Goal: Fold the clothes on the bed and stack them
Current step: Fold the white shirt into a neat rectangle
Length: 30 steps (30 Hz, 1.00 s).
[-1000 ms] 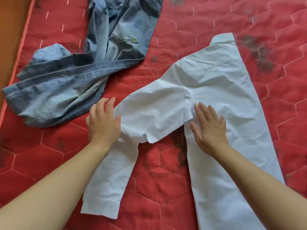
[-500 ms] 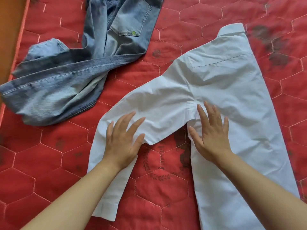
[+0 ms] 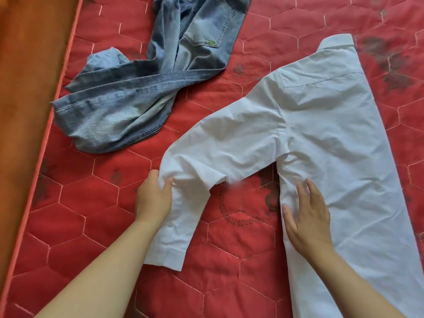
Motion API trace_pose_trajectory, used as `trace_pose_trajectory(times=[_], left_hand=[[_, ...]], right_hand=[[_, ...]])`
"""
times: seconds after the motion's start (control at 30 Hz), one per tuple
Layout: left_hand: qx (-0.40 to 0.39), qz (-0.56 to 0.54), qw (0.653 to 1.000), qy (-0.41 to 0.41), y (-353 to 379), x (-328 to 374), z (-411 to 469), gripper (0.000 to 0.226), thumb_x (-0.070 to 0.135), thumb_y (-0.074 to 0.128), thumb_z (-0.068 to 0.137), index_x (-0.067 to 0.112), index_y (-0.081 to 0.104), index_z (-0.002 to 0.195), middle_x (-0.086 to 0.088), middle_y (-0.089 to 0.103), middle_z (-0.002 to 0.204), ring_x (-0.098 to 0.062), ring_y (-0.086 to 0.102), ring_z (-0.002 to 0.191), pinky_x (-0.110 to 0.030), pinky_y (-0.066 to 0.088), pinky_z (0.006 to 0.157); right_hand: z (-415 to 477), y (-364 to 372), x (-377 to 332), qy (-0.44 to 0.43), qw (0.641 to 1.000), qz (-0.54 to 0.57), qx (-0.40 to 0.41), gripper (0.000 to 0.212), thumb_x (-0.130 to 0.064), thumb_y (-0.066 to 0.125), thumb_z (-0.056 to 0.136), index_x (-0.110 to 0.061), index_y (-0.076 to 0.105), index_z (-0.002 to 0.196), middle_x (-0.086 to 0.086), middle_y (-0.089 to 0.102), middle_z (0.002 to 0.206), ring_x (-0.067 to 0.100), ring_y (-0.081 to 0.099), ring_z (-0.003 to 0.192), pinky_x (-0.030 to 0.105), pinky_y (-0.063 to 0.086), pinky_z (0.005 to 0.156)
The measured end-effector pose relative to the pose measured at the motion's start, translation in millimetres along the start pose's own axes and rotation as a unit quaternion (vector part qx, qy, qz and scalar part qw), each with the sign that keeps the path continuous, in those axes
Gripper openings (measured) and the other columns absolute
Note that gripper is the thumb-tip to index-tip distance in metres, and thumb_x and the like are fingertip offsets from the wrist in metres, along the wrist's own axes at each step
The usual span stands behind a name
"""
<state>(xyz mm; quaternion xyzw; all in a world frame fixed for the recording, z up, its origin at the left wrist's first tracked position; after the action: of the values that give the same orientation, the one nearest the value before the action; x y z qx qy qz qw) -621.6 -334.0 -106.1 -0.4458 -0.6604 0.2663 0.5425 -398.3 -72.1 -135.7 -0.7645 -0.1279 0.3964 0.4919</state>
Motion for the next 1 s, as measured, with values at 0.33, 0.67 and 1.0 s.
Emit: trace_pose_trajectory(times=[0.33, 0.67, 1.0], left_hand=[[-0.060, -0.029, 0.976, 0.206, -12, 179, -114, 0.014, 0.026, 0.057, 0.085, 0.022, 0.058, 0.097, -0.001, 0.065, 0.087, -0.022, 0.055, 0.080, -0.030, 0.027, 0.061], [-0.414, 0.033, 0.894, 0.169, 183, 217, -300, 0.054, 0.033, 0.048, 0.092, 0.016, 0.029, 0.140, -0.005, 0.041, 0.138, -0.024, 0.041, 0.125, -0.033, 0.035, 0.101], [-0.394, 0.087, 0.886, 0.227, 179, 207, -295, 0.054, 0.034, 0.047, 0.091, 0.032, 0.029, 0.142, -0.002, 0.048, 0.133, -0.023, 0.043, 0.121, -0.039, 0.033, 0.102]], right_hand=[[-34, -122, 38, -0.013, 0.993, 0.106, 0.057, 0.050, -0.010, 0.056, 0.089, -0.002, 0.039, 0.136, 0.015, 0.041, 0.140, 0.028, 0.038, 0.130, 0.050, 0.038, 0.103], [-62, -141, 132, 0.070, 0.984, 0.149, -0.067, 0.037, -0.034, 0.052, 0.091, -0.020, 0.051, 0.125, -0.006, 0.057, 0.114, 0.012, 0.056, 0.101, 0.027, 0.046, 0.080], [-40, -93, 127, 0.056, 0.976, 0.166, -0.131, 0.016, -0.015, 0.060, 0.078, -0.024, 0.059, 0.091, -0.007, 0.066, 0.083, 0.004, 0.060, 0.063, 0.013, 0.040, 0.055]])
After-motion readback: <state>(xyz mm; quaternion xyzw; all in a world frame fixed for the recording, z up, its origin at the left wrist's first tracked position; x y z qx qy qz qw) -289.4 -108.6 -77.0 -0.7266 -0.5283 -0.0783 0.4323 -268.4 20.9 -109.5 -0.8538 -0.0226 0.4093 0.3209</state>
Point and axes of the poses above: each hand's wrist, its own z-axis towards the middle knuckle, its own y-axis out of the palm, x = y × z, the point moved 6 cm from there along z, towards the middle knuckle
